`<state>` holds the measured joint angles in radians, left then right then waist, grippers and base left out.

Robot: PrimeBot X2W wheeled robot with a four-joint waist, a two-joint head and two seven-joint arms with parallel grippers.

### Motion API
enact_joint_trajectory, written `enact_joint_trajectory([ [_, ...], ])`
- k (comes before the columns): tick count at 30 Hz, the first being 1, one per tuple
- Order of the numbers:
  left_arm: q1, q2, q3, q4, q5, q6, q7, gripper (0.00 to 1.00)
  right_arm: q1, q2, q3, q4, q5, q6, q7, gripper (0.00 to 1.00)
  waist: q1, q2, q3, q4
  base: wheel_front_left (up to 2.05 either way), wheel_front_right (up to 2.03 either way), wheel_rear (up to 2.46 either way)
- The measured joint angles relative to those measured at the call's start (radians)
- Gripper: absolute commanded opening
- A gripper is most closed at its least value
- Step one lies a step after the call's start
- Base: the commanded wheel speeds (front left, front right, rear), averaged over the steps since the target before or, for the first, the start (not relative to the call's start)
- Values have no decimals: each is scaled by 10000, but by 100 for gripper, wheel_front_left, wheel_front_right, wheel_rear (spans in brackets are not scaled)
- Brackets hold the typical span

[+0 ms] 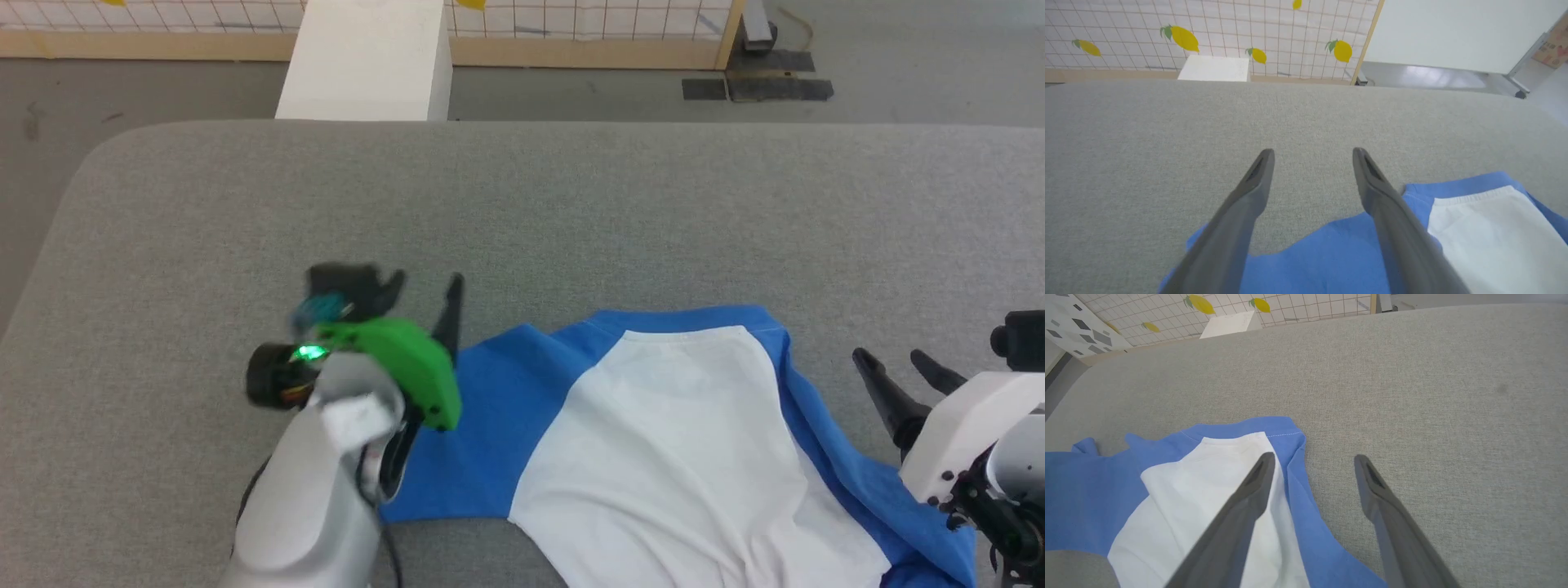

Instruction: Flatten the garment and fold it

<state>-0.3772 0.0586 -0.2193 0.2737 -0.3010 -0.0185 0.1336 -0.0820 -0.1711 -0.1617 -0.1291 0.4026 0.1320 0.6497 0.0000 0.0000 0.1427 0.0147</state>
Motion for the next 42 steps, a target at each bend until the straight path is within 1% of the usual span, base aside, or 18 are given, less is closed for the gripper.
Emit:
enact_joint_trajectory([
  [2, -634, -6, -447, 642, -13, -115, 1488, 100, -42, 21, 2, 42, -6, 0, 10, 100, 0, 0, 114, -54, 0, 0, 0],
  [3, -848, -17, -585, 842, -19, -196, 1962, 100, -42, 42, 8, 54, -6, 0, 12, 100, 0, 0, 162, -79, 0, 0, 0],
  [5, -1355, 52, -1083, 1392, 67, -366, 3524, 100, -43, 61, 31, 67, -2, 0, 58, 100, 0, 0, 284, -152, 0, 0, 0],
  [6, -1523, 46, -1223, 1547, 73, -435, 4080, 100, -43, 61, 36, 69, -2, 0, 58, 100, 0, 0, 349, -189, 0, 0, 0],
  [8, -1791, 69, -1467, 1756, 75, -527, 4949, 100, -44, 59, 52, 75, 4, 0, 59, 100, 0, 0, 466, -265, 0, 0, 0],
  [11, -2042, 73, -1584, 1843, -2, -612, 5641, 100, -44, 52, 42, 77, 19, 0, 69, 100, 0, 0, 666, -367, 0, 0, 0],
  [17, -2133, 63, -1762, 2034, -209, -610, 5962, 100, -74, -31, 54, 81, 44, 0, 69, 100, 0, 0, 1020, -552, 0, 0, 0],
  [22, -2261, 73, -1843, 2157, -236, -587, 5952, 100, -105, -63, 90, 79, 117, 0, 69, 100, 0, 0, 1216, -696, 0, 0, 0],
  [23, -2292, 104, -1900, 2209, -188, -583, 5929, 100, -105, -75, 107, 79, 123, 0, 69, 100, 0, 0, 1246, -718, 0, 0, 0],
  [24, -2418, 174, -2025, 2383, 92, -499, 5848, 100, -105, -96, 171, 77, 167, 0, 73, 100, 0, 0, 1317, -765, 0, 0, 0],
  [28, -2624, 182, -2102, 2594, 171, -458, 5779, 100, -105, -98, 238, 48, 213, 0, 104, 100, 0, 0, 1398, -800, 0, 0, 0],
  [30, -2708, 186, -2094, 2663, 182, -385, 5643, 100, -105, -100, 265, 44, 217, 0, 104, 100, 0, 0, 1433, -819, 0, 0, 0],
  [34, -2832, 169, -2096, 2871, 119, -380, 5699, 100, -105, -107, 309, 46, 259, 0, 104, 100, 0, 0, 1473, -862, 0, 0, 0],
  [35, -2847, 157, -2082, 2901, 44, -395, 5741, 59, -105, -111, 313, 46, 280, 0, 104, 100, 0, 0, 1472, -868, 0, 0, 0],
  [36, -2848, 153, -2040, 2922, -75, -424, 5783, 5, -105, -119, 311, 46, 286, 0, 104, 100, 0, 0, 1475, -871, 0, 0, 0],
  [37, -2851, 155, -2025, 2940, -182, -430, 5814, 0, -105, -130, 311, 50, 286, 0, 104, 100, 0, 0, 1474, -874, 0, 0, 0],
  [42, -2788, 127, -1779, 2894, -729, -523, 5701, 0, -105, -165, 311, 84, 286, 0, 104, 100, 0, 0, 1431, -843, 0, 0, 0],
])
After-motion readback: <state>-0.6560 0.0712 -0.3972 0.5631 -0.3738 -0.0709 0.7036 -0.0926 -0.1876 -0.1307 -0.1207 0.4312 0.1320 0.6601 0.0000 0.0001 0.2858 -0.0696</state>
